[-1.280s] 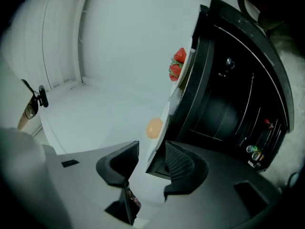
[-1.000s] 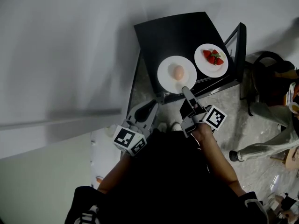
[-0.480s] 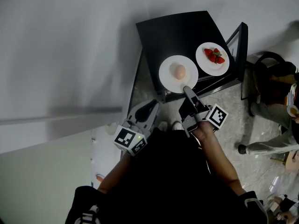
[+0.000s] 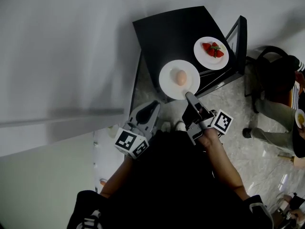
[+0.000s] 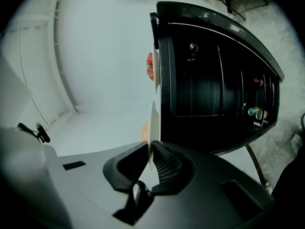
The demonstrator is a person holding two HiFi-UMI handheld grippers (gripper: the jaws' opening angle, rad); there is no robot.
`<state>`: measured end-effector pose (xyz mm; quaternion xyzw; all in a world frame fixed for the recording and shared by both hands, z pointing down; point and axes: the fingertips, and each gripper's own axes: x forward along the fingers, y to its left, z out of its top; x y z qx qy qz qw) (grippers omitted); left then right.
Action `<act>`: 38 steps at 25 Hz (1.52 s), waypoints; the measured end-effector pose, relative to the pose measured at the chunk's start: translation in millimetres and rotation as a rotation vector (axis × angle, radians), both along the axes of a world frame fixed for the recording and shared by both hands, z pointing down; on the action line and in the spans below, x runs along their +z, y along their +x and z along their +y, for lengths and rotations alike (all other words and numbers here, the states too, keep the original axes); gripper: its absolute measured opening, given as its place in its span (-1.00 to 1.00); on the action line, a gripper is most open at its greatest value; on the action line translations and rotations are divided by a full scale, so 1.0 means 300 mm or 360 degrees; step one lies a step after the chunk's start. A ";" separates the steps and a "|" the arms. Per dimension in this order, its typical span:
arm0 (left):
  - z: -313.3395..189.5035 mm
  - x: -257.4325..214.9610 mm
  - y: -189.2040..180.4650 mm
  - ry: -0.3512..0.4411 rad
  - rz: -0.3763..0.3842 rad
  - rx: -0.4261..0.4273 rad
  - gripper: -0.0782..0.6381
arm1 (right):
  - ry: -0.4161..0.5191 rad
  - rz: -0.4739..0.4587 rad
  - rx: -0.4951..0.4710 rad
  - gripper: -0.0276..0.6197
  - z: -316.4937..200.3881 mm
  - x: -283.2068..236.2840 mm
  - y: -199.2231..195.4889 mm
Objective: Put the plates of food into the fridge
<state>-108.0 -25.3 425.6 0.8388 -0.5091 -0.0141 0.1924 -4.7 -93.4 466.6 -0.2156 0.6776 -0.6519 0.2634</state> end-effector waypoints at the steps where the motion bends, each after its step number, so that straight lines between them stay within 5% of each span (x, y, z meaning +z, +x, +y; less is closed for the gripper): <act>1: 0.006 0.003 0.003 0.0003 -0.0004 0.0007 -0.68 | 0.0008 0.0001 0.0000 -0.77 0.011 -0.001 0.008; 21: 0.049 0.034 0.024 -0.0014 0.0023 0.0041 -0.68 | 0.0027 0.0053 -0.0044 -0.77 0.216 0.074 0.146; 38: 0.070 0.060 0.006 -0.0060 -0.0015 0.0018 -0.68 | -0.0050 0.0244 -0.0103 -0.78 0.130 0.325 0.093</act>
